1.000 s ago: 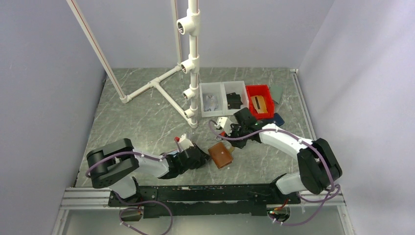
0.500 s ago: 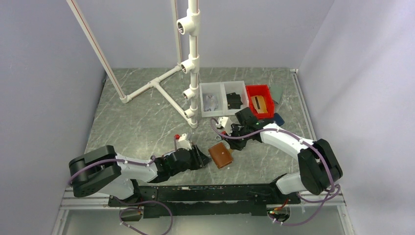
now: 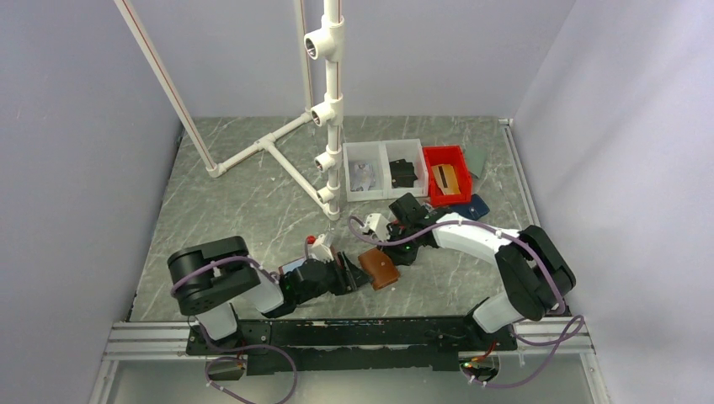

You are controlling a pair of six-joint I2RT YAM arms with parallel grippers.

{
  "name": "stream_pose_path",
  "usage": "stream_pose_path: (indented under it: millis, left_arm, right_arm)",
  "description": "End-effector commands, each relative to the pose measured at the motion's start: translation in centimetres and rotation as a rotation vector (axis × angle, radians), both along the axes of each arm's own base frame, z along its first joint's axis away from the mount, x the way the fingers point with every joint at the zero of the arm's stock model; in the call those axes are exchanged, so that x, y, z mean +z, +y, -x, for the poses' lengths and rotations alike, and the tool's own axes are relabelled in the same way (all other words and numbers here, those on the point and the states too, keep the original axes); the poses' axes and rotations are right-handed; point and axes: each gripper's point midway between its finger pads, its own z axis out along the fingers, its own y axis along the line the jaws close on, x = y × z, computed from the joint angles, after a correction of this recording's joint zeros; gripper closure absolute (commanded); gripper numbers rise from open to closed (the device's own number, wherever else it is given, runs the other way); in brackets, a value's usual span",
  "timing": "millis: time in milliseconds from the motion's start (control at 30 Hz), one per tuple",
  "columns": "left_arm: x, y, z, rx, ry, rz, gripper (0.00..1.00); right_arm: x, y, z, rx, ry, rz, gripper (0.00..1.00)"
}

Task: Take the credit cards out of the card holder
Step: Open the card holder at the center of the board.

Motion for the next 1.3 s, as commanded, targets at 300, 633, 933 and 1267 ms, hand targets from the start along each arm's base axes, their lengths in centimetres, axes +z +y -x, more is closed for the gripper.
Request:
stream_pose_path:
  millis: [300,633,933,1267]
  left_arm:
    - [0.6,-0.5,-0.6,0.016,0.043,-0.031,0.22]
    - [1.5,-1.5,-0.5,-0.032,0.009,-0.005,0.14]
    - [2.5,-1.8,-0.8,-0.043,-0.033,-0.031,0.11]
    - [4.0,-1.7,-1.1,-0.033,-0.084,0.012,0.10]
  right_arm:
    - [3.8,4.2,0.8,0.020,0.102,-0.230,0.78]
    - [5.1,5.5,1.7,-0.026,0.260,-0.350,0.78]
    - [5.7,6.1,2.7,-0.006,0.334,-0.397,0.77]
    - [5.4,6.3,3.3,0.003,0.380,-0.402,0.75]
